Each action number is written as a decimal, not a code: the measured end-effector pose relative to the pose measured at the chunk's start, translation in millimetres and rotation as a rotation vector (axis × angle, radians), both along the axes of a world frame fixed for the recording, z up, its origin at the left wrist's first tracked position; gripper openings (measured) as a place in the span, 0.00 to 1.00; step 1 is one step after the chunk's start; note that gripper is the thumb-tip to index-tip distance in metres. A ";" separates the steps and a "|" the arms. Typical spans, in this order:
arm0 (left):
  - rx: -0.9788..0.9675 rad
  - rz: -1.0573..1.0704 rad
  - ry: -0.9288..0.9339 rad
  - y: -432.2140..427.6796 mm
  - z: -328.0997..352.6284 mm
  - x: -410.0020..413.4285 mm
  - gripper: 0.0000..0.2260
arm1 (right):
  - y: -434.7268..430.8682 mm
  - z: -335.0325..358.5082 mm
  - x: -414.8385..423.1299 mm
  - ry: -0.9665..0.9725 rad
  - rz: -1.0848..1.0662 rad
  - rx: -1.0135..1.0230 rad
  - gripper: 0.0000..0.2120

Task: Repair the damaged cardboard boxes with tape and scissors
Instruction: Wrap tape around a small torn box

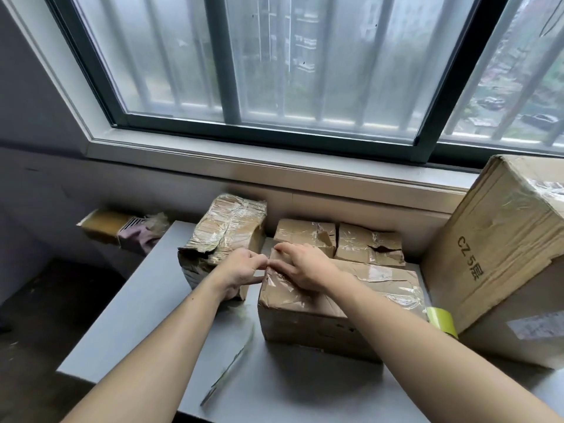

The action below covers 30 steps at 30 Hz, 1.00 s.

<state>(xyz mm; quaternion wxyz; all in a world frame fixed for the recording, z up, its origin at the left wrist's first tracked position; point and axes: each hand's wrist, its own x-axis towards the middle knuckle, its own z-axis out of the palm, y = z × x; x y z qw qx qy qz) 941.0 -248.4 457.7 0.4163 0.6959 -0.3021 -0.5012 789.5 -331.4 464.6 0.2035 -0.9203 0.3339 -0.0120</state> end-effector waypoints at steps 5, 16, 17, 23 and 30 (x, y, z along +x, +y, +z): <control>-0.010 -0.019 0.021 1.7 -2.0 4.2 0.12 | -2.5 1.1 -5.4 0.107 0.053 0.009 0.41; -0.018 -0.070 -0.006 -3.5 -3.0 9.1 0.08 | -8.4 8.1 -6.1 -0.050 0.133 0.230 0.28; -0.017 -0.074 -0.019 -4.1 -3.2 8.8 0.08 | -9.6 11.7 -4.6 -0.042 0.127 0.274 0.25; -0.008 -0.101 -0.071 -1.9 -3.9 5.9 0.06 | -15.4 31.9 15.9 0.053 0.140 0.282 0.08; 0.001 -0.092 -0.228 8.5 -4.7 3.3 0.08 | -19.8 32.6 36.5 0.204 0.231 0.236 0.10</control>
